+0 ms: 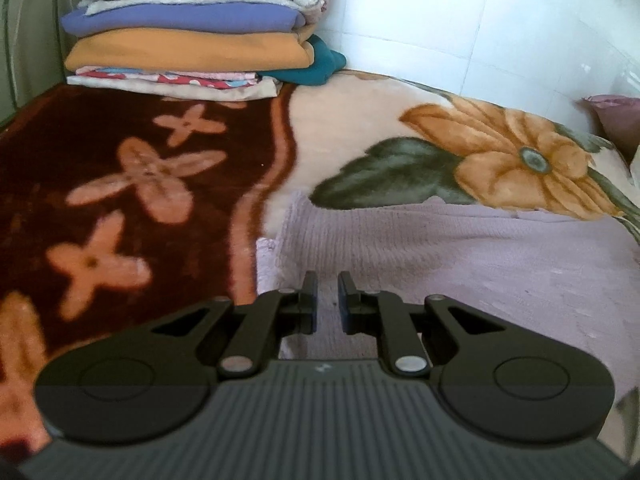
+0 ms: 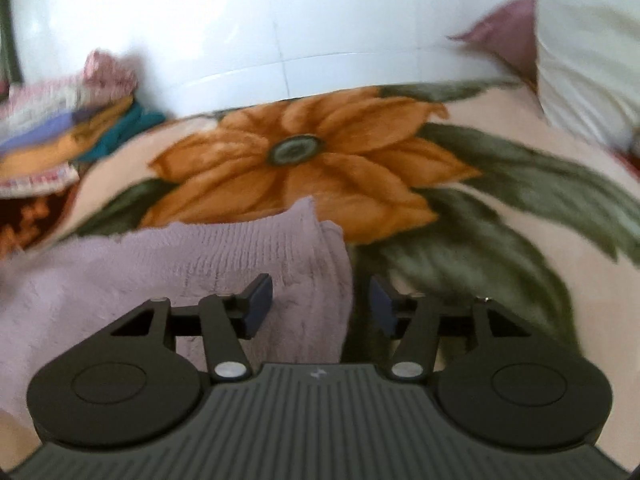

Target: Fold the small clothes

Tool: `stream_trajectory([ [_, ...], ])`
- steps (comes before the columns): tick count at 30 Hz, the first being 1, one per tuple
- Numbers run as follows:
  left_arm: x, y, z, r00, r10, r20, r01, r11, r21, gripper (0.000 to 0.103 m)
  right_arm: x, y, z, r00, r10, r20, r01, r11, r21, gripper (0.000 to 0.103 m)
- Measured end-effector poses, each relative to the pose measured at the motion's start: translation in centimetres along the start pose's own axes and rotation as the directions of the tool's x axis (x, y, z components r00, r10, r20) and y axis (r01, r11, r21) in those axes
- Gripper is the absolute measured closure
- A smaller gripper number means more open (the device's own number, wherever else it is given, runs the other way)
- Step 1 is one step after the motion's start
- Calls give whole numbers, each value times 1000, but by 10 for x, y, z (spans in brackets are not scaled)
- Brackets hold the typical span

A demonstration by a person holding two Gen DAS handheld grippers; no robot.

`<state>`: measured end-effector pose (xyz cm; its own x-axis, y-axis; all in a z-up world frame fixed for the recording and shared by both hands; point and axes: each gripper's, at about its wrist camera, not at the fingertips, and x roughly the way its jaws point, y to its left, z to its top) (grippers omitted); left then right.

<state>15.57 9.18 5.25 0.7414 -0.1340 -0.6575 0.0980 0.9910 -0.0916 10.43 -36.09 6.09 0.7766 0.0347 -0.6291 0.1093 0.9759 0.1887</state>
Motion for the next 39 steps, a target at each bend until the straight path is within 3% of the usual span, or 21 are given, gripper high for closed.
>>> stream_trajectory([
  [8,-33,-11,-7,998,-9,-67,9,1000,-11,86,-34,-39,-14,988,148,-44,-133,962,239,30],
  [10,-39,-13,-12,997,-5,-81,3,1000,-26,63,-39,-42,-20,985,166,-55,-146,952,268,30],
  [12,-47,-17,-19,997,7,-78,-8,1000,-24,57,-43,-44,-25,982,178,-65,-154,949,275,30],
  [19,-61,-26,-37,991,6,-133,-9,1000,-24,56,-53,-45,-42,974,209,-82,-176,938,299,30],
  [22,-67,-30,-45,989,16,-145,-20,999,-26,49,-55,-44,-46,971,224,-89,-186,932,310,29],
  [25,-73,-33,-50,989,23,-145,-28,999,-30,49,-54,-43,-48,967,239,-89,-200,926,321,28],
  [31,-79,-37,-57,986,27,-163,-37,998,-59,49,-41,-43,-52,942,330,-61,-273,858,435,27],
  [35,-77,-40,-63,982,31,-187,-43,997,-61,48,-32,-39,-57,945,326,-29,-274,837,473,26],
  [37,-76,-42,-66,980,36,-193,-49,997,-64,48,-32,-40,-58,943,332,-5,-284,815,504,29],
  [39,-76,-42,-67,979,34,-200,-49,996,-69,48,-32,-43,-57,937,349,16,-302,787,537,53],
])
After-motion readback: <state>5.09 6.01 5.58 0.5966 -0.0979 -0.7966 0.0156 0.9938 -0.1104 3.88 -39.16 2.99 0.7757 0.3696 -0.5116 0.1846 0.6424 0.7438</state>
